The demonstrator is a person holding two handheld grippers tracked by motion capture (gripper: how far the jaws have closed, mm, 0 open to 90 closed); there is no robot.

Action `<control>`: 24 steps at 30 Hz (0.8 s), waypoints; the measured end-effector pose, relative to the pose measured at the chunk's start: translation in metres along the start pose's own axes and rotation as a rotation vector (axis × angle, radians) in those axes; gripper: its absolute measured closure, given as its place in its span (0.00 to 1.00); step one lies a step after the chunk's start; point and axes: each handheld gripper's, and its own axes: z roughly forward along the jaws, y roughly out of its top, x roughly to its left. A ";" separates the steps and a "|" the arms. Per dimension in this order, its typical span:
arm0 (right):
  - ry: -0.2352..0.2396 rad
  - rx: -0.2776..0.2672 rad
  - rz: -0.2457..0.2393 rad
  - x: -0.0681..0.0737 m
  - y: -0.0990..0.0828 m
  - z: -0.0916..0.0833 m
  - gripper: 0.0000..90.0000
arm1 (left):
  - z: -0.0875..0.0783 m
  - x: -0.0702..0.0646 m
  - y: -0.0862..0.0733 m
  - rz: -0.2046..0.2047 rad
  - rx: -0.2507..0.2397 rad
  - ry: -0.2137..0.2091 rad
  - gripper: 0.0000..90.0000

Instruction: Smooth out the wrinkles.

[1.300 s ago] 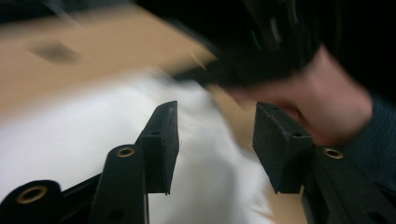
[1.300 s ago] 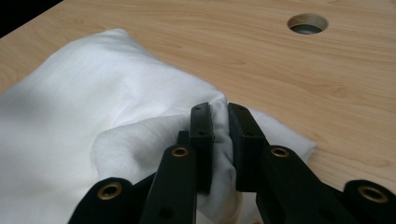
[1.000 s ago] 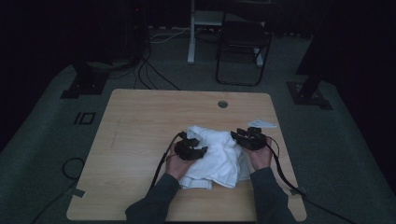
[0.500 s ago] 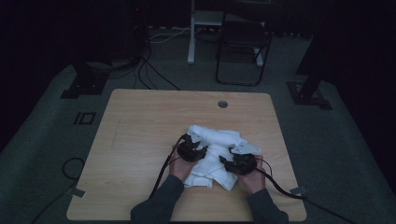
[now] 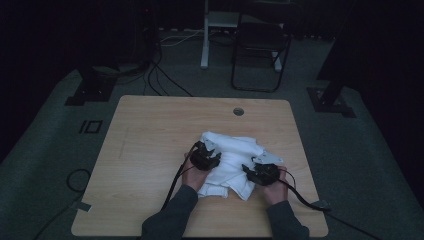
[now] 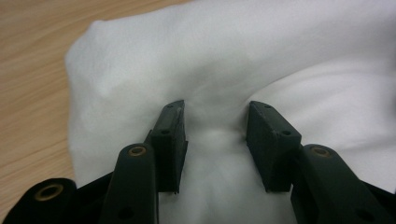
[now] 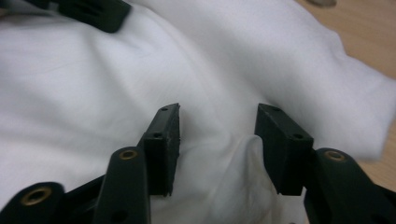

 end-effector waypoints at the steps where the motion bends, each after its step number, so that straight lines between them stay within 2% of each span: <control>1: -0.002 -0.004 -0.001 0.000 0.000 -0.003 0.53 | 0.001 0.001 0.000 -0.001 -0.003 0.003 0.64; 2: -0.004 -0.003 -0.003 0.000 0.000 -0.004 0.52 | 0.001 0.003 0.000 -0.008 -0.004 0.008 0.64; 5: 0.001 0.029 0.013 -0.002 0.004 0.008 0.51 | 0.002 0.007 0.001 -0.019 -0.002 0.019 0.64; 7: 0.009 0.044 0.014 -0.003 0.008 0.022 0.50 | 0.002 0.014 0.002 -0.025 0.004 0.064 0.64; 8: 0.017 0.040 0.026 -0.004 0.012 0.030 0.51 | 0.003 0.017 0.002 -0.029 0.004 0.073 0.64; 13: 0.030 0.038 0.027 -0.004 0.032 0.054 0.50 | 0.004 0.042 0.004 -0.071 0.010 0.119 0.63; 16: 0.024 0.033 0.032 -0.006 0.043 0.065 0.48 | 0.005 0.056 0.007 -0.103 0.007 0.132 0.62; 17: 0.019 0.028 0.040 -0.009 0.045 0.066 0.46 | 0.004 0.061 0.007 -0.125 0.004 0.121 0.60; 19: 0.017 0.005 0.092 -0.017 0.047 0.064 0.44 | -0.001 0.068 0.007 -0.161 -0.017 0.096 0.55; 21: 0.009 -0.023 0.131 -0.024 0.046 0.056 0.41 | -0.014 0.073 0.007 -0.189 -0.049 0.081 0.48; 24: 0.032 -0.081 0.209 -0.040 0.037 0.038 0.37 | -0.039 0.079 0.004 -0.198 -0.100 0.066 0.45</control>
